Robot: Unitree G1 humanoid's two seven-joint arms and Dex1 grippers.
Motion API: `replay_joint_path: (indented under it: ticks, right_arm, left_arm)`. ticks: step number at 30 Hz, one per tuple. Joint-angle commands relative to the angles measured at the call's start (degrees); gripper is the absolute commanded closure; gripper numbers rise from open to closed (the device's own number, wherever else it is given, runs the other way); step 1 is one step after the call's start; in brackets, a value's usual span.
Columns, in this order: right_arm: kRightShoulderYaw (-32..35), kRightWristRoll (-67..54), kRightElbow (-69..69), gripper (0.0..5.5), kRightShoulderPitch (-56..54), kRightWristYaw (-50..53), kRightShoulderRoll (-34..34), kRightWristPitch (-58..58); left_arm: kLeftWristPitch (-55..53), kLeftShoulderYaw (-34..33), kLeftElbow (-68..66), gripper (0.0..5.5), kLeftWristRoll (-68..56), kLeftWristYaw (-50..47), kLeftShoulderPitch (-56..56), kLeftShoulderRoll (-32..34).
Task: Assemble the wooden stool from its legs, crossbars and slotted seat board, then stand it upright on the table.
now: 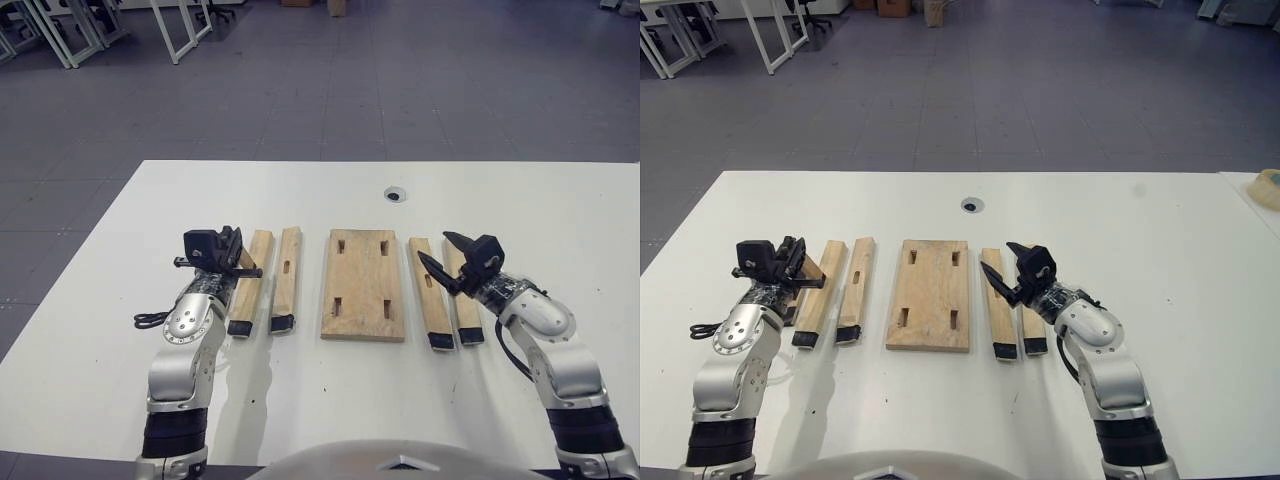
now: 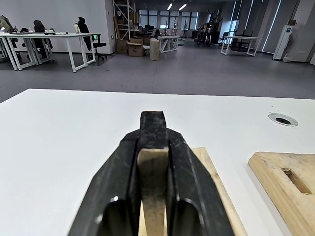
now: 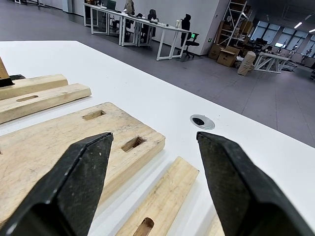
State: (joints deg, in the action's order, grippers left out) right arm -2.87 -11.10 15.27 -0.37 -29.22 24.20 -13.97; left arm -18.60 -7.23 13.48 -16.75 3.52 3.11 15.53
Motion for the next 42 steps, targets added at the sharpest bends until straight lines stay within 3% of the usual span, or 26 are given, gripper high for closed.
replay_joint_path:
  ticks: [1, 11, 15, 17, 23, 30, 42]
  right_arm:
    - [0.4, 0.3, 0.2, 2.35, 0.0, -0.1, 0.4, -0.5]
    - [0.2, 0.1, 0.4, 2.35, -0.6, -0.1, 0.0, -0.7]
    - [-0.1, 0.2, 0.9, 2.35, -0.2, 0.0, -0.1, -0.8]
    - [-0.1, 0.2, 1.0, 2.35, -0.1, 0.2, -0.2, -0.9]
    - [0.2, 0.2, 1.2, 2.35, 0.3, 0.6, -0.4, -1.1]
    - [0.0, 0.4, 1.5, 2.35, 0.2, 1.6, -1.0, -1.7]
    - [-0.8, 0.9, 0.9, 2.35, -0.4, 2.4, -1.8, -1.4]
  left_arm:
    - [-8.0, 0.5, -2.7, 5.08, -0.5, 0.6, 1.8, -0.5]
    - [-14.1, -0.7, 0.9, 5.08, -1.9, 1.2, -3.0, -0.1]
    - [-12.7, -1.9, 4.1, 4.33, -2.1, 1.9, -4.7, 0.3]
    - [-13.0, -4.3, 7.1, 3.96, -3.1, 1.5, -5.8, 0.6]
    - [-20.7, -13.0, 18.5, 3.96, -10.4, 0.2, -13.8, 4.8]
    - [-23.8, -11.6, 6.7, 3.96, -12.7, -0.6, -28.8, 4.3]
    - [-21.4, -8.4, -1.8, 3.96, -9.3, -0.7, -27.7, 0.9]
